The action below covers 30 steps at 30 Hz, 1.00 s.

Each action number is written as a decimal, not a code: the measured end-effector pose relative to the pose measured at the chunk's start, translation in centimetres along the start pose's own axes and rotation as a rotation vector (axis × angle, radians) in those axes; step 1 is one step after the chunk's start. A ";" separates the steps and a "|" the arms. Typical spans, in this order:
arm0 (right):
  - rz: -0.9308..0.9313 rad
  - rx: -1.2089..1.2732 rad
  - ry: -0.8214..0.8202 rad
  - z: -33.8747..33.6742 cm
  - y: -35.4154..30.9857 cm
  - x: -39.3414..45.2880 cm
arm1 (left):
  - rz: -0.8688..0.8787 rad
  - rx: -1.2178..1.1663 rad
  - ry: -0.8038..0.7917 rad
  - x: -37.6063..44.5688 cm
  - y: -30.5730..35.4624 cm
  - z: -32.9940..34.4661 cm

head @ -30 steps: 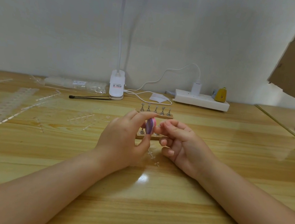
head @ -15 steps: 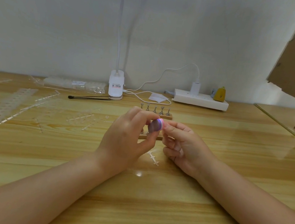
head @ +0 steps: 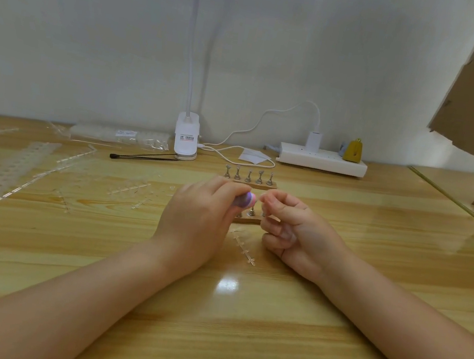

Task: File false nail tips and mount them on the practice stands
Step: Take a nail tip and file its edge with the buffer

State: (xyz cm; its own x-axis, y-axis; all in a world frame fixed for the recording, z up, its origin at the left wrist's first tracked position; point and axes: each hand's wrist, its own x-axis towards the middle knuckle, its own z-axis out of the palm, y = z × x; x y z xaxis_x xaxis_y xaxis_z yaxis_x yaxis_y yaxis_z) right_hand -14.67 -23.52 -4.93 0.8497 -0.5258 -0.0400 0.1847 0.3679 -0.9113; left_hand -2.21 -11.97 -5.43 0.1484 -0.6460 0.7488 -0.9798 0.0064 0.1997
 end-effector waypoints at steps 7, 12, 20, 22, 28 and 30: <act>-0.017 -0.022 0.000 0.1 0.2 0.0 | 0.028 -0.111 0.016 0.0 0.8 -0.5; -0.019 -0.023 -0.017 0.1 0.2 0.0 | -0.067 -0.084 -0.033 -0.1 0.4 -0.3; -0.006 -0.009 0.009 0.1 0.1 0.0 | -0.109 0.028 -0.054 -0.2 0.3 0.0; 0.003 -0.034 0.013 0.2 0.1 -0.1 | -0.092 -0.004 0.008 -0.3 0.2 -0.1; 0.035 -0.063 0.008 0.3 -0.1 -0.1 | 0.037 0.067 0.047 -0.3 0.9 -0.2; 0.057 -0.039 0.025 0.1 -0.1 -0.1 | -0.038 0.100 0.011 -0.2 0.5 -0.3</act>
State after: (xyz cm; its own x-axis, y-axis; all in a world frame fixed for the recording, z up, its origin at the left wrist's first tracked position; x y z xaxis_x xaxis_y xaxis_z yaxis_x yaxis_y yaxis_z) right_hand -14.70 -23.44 -4.77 0.8456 -0.5240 -0.1021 0.1164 0.3676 -0.9227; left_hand -2.70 -11.61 -5.36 0.1865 -0.6355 0.7492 -0.9819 -0.0946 0.1642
